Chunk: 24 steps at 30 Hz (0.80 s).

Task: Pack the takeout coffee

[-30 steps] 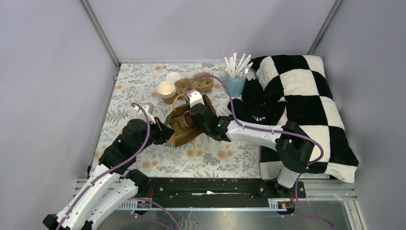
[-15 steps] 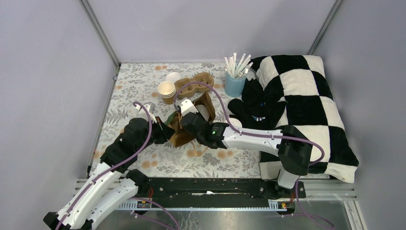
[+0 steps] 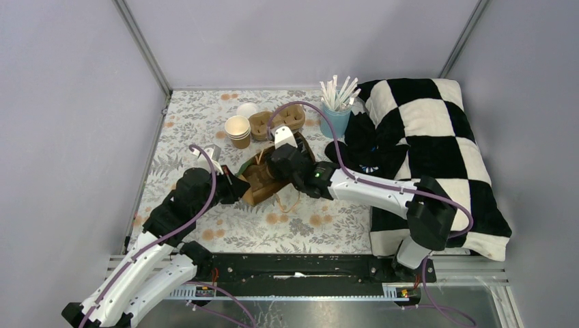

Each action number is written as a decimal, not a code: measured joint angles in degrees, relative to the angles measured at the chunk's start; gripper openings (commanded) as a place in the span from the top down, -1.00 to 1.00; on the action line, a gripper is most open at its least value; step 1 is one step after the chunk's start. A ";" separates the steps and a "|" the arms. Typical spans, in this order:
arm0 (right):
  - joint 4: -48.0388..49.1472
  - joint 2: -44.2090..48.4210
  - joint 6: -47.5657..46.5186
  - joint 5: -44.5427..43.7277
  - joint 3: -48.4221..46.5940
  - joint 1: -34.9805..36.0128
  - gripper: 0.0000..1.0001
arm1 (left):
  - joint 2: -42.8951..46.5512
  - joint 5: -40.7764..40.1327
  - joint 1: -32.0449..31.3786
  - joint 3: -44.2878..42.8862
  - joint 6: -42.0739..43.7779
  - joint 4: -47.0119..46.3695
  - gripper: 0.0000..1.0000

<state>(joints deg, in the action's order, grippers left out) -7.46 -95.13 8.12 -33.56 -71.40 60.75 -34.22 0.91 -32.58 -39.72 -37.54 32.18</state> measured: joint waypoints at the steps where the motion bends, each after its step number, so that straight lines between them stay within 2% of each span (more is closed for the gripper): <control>1: 0.00 -0.31 0.22 0.90 -0.24 -0.72 -0.61 | 0.02 0.00 0.00 0.00 0.00 -0.37 1.00; 6: -0.24 -3.67 1.01 4.33 -2.91 -2.12 -0.73 | 0.04 0.02 0.00 0.00 0.02 -0.81 1.00; 11: 0.35 -5.46 1.11 4.59 -3.04 -2.32 -0.66 | -0.04 0.02 0.02 0.00 0.07 -0.92 1.00; 17: 3.28 -6.25 -0.17 4.24 -2.58 -2.82 -0.27 | -0.02 0.22 0.02 0.00 0.20 -1.01 1.00; 22: 6.51 -7.96 -2.23 4.83 -2.23 -3.23 0.19 | 0.00 0.20 0.02 0.00 0.26 -0.85 1.00; 24: 6.95 -8.57 -2.80 6.03 -2.23 -3.28 0.26 | 0.00 0.13 0.02 0.00 0.26 -0.74 1.00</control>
<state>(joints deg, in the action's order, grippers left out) -0.51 -103.70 5.32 -27.53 -73.63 57.47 -34.22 1.04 -32.56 -39.72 -37.28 31.44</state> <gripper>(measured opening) 0.426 0.004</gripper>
